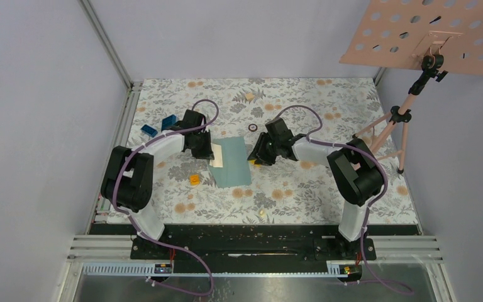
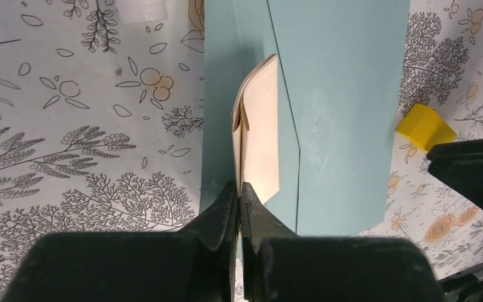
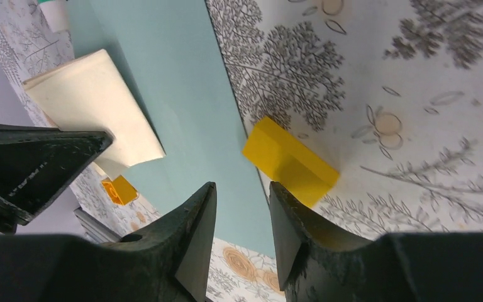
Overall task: Place the letter into the envelope and seal it
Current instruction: Move the distractor to the center of the board.
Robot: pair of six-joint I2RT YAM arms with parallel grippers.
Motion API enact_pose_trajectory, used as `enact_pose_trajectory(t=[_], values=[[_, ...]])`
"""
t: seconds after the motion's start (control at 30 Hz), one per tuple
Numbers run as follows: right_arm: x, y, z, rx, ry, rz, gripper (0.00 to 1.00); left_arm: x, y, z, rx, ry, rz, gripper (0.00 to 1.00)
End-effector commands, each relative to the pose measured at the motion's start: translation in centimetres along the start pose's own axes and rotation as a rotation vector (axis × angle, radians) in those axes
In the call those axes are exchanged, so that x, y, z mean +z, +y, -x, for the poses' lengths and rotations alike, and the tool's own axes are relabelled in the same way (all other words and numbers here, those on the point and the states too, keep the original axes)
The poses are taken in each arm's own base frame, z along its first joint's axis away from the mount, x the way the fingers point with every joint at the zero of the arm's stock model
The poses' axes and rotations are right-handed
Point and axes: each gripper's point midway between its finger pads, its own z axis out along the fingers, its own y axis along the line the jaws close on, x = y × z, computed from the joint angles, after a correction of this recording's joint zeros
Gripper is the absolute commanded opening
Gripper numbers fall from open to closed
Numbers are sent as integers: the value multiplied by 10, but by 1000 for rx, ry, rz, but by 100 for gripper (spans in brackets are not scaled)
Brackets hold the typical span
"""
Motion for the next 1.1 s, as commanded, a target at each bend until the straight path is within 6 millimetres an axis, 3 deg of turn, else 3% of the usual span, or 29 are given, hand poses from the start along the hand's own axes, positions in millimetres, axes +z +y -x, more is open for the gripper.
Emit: enact_pose_trajectory(t=[0.0,0.3,0.4,0.53,0.67,0.87,1.07], values=[[11,20,4,19,19,46,44,0,-11,6,24,16,-40,0],[22,14,13,-8,11,-8,43,0,-14,4,20,32,-56,0],[22,-9,29,-29,-20,-144,43,-2,-14,4,25,28,-54,0],[6,-33,59,0,-117,-246,43,-4,-14,3,29,28,-55,0],[-6,-30,72,-1,-161,-234,43,-3,-15,3,31,31,-61,0],[6,12,35,7,-18,-6,50,0,-19,1,24,59,-78,0],[20,17,-5,20,68,39,55,-3,-21,-7,-17,168,-61,0]])
